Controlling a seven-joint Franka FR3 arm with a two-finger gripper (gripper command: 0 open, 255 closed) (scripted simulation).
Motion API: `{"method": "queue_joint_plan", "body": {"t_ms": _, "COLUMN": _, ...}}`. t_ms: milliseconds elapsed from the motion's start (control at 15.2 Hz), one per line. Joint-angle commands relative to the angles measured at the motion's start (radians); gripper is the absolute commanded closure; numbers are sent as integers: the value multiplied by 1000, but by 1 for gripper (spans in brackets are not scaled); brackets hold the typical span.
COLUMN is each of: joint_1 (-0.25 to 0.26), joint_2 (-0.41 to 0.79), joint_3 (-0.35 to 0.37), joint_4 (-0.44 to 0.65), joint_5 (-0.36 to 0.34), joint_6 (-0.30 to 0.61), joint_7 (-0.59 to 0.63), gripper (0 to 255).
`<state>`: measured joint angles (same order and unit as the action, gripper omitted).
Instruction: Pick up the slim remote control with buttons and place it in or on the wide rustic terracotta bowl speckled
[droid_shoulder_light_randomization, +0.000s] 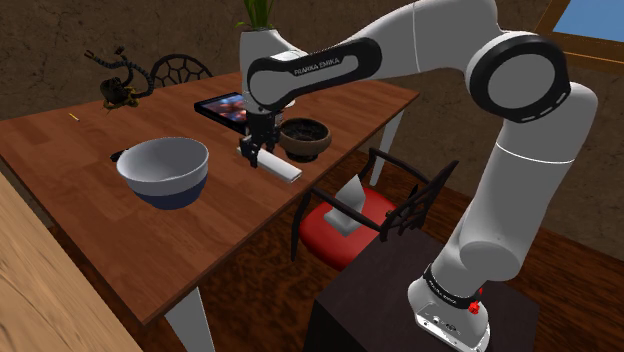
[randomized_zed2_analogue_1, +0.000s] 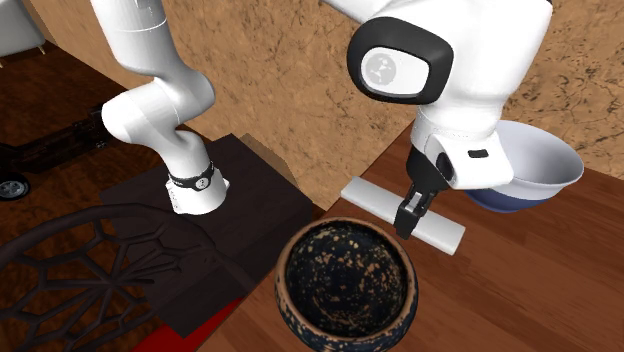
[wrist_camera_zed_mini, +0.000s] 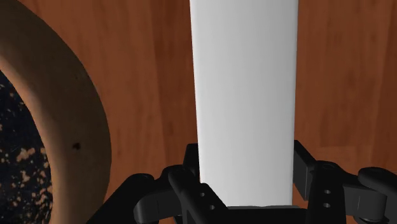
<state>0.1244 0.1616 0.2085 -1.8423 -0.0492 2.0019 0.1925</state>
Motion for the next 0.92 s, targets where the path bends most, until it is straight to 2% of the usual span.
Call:
{"method": "queue_joint_plan", "body": {"t_ms": 0, "joint_1": -1, "joint_2": -10, "joint_3": 0, "joint_4": 14, "joint_5": 3, "joint_6": -24, "joint_7": -2, "gripper": 255}}
{"method": "queue_joint_plan", "body": {"t_ms": 858, "joint_1": 0, "joint_2": -34, "joint_3": 2, "joint_4": 158, "joint_5": 10, "joint_6": -192, "joint_7": -9, "gripper": 255}}
